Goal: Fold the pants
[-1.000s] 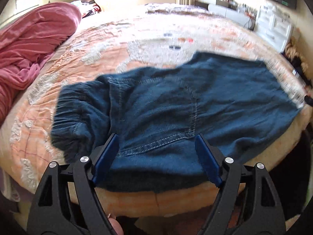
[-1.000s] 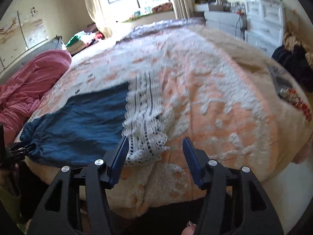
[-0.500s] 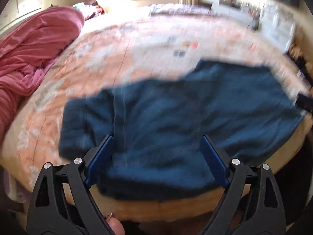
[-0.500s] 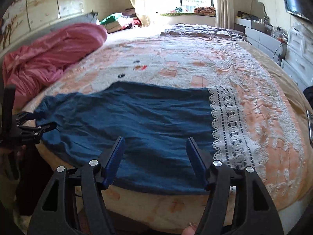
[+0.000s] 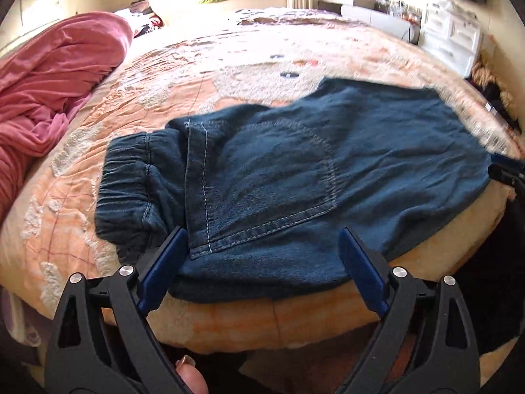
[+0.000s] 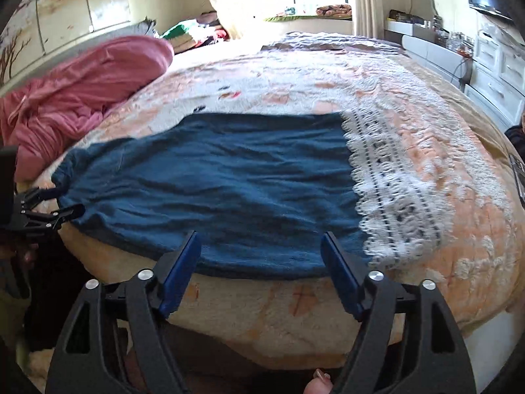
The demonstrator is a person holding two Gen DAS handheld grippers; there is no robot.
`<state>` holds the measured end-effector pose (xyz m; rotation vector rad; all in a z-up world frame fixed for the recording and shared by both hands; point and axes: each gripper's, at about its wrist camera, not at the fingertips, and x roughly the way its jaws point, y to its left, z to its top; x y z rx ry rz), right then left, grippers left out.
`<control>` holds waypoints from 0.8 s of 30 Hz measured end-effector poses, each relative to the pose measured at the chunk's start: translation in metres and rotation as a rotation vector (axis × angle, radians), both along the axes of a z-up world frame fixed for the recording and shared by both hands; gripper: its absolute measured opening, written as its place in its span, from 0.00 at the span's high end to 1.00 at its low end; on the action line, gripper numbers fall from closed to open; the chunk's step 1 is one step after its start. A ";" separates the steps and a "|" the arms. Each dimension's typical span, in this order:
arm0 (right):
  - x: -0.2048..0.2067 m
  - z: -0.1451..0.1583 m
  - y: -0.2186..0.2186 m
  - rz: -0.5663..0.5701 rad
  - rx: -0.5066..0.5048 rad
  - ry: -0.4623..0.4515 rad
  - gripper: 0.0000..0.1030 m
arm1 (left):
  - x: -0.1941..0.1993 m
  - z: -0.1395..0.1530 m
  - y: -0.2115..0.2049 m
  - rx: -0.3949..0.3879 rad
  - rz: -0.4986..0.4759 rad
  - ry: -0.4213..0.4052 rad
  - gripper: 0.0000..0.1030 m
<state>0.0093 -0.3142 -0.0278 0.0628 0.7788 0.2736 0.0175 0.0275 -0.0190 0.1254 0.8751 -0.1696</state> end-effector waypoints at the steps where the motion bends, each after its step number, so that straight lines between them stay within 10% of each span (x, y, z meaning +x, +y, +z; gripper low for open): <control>1: -0.002 0.003 -0.004 -0.013 0.005 -0.002 0.25 | -0.001 0.005 0.000 -0.018 0.003 -0.002 0.14; 24: -0.057 0.032 -0.100 -0.266 0.166 -0.076 0.13 | 0.023 0.093 -0.142 -0.142 -0.271 -0.106 0.10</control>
